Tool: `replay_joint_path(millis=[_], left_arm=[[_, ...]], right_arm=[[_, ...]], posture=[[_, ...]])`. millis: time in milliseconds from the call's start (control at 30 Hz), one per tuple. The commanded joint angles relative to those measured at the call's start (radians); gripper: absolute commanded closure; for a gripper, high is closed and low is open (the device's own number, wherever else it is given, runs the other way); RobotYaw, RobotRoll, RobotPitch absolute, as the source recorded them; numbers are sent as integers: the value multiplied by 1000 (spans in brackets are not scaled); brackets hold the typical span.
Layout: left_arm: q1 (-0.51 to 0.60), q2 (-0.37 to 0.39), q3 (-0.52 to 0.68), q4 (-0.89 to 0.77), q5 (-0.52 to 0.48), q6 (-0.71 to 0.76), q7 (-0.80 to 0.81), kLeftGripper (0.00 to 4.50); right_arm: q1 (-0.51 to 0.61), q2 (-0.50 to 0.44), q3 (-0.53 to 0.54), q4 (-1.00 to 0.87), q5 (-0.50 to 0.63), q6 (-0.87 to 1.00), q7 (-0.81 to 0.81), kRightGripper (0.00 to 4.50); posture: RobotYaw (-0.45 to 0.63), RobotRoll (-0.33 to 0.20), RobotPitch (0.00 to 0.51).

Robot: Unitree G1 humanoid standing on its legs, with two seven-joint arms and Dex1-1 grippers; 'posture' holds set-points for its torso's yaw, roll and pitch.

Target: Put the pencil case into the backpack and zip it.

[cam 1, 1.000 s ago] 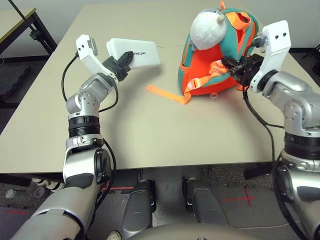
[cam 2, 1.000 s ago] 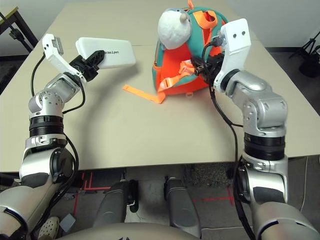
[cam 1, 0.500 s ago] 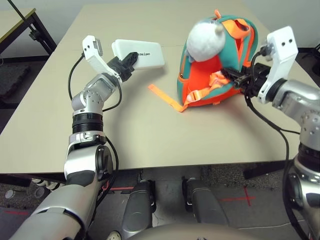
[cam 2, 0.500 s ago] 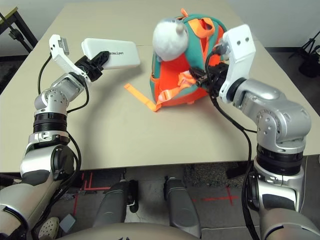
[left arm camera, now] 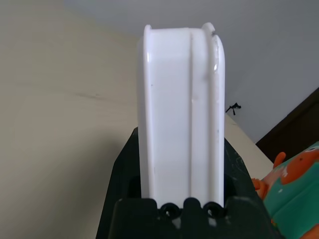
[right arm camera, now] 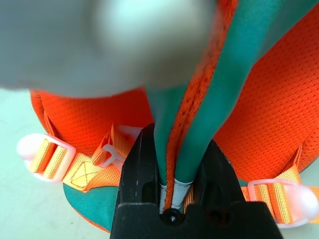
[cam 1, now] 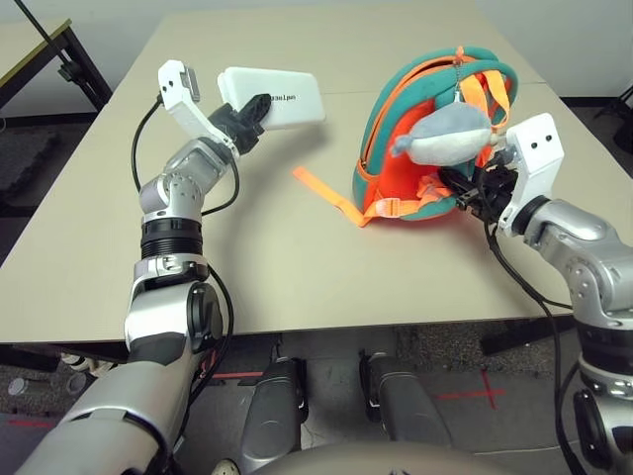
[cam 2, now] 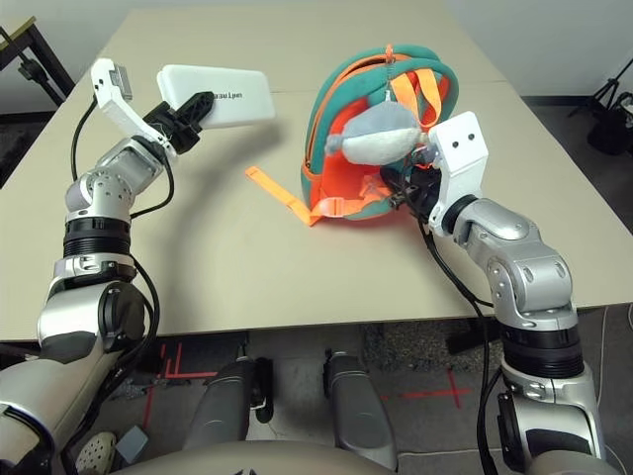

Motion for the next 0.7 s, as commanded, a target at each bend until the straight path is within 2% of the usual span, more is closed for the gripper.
replay_joint_path(millis=[33,367,533,700], left_arm=[[-48,27,-27,-85,-9,-12,-78,3185],[-113,105,-33,-236,-131,164,-238,3185],[-127,128,-15,-276,-202,261,-259,3185],[-108,140,-53,-298,-211,310,-288,3185]], right_arm=[[9,6,32,47,-26,3,6,3809],[10,-1,53,90,-49,-21,25,3810],[6,3,62,108,-59,-32,31,3810],[-1,4,68,121,-67,-39,36,3810]], posture=[[-136,0,123],[-135,0,123],[-134,0,123],[-135,0,124]])
